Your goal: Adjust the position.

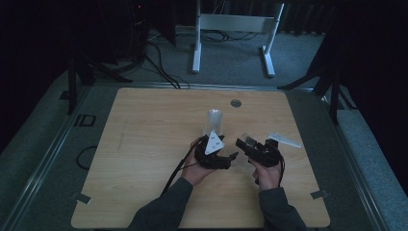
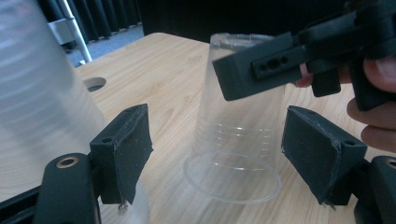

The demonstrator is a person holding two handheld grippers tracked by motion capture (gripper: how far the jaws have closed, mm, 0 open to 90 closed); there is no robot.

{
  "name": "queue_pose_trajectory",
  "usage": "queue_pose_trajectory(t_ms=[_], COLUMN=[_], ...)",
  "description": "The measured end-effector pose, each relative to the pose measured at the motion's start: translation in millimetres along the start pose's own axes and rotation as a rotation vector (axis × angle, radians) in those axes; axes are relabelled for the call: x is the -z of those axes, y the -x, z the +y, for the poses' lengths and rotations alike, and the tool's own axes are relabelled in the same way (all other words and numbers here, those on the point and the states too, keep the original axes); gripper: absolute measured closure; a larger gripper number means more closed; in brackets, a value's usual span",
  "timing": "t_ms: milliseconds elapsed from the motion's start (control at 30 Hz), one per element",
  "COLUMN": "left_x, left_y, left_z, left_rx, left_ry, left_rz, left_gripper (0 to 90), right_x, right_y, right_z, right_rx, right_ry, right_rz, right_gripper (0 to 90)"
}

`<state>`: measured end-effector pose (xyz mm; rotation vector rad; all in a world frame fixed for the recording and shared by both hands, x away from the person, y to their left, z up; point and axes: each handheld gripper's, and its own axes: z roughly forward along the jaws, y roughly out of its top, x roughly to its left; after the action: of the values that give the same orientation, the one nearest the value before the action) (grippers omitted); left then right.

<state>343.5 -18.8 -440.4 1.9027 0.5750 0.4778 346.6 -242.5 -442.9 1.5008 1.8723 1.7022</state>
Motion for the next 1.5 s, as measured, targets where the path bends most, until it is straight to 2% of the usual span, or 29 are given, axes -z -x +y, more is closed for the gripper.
queue_pose_trajectory(t_ms=[267, 667, 867, 1100, 1167, 1267, 1500], left_x=[-11.7, -19.6, -24.2, -27.6, -29.0, -30.4, -33.3], left_y=[2.6, 5.1, 7.4, 7.9, 8.3, 8.5, 8.8], left_z=[-6.3, -11.6, -14.5, -16.4, -17.1, -17.8, -19.7], left_rx=[0.000, 0.009, 0.007, 0.008, 0.011, 0.011, 0.008], left_ry=[-0.024, -0.010, -0.014, -0.024, -0.028, -0.034, -0.056], left_rz=[-0.013, -0.057, -0.071, -0.067, -0.064, -0.061, -0.043], left_gripper=[23.8, 22.6, 22.4, 22.2, 22.2, 22.3, 23.3], right_x=[-0.2, 0.4, 0.6, 0.9, 0.9, 0.9, 1.0], right_y=[0.7, 2.9, 6.4, 10.2, 13.0, 14.5, 14.4], right_z=[-1.2, -1.7, -2.2, -3.0, -4.0, -4.9, -4.8], right_rx=[-0.039, -0.082, -0.134, -0.173, -0.206, -0.223, -0.225], right_ry=[0.004, 0.010, 0.013, 0.014, 0.019, 0.020, 0.018], right_rz=[0.032, 0.058, 0.091, 0.120, 0.137, 0.147, 0.154], right_gripper=[41.0, 41.1, 41.2, 41.4, 41.4, 41.4, 41.5])
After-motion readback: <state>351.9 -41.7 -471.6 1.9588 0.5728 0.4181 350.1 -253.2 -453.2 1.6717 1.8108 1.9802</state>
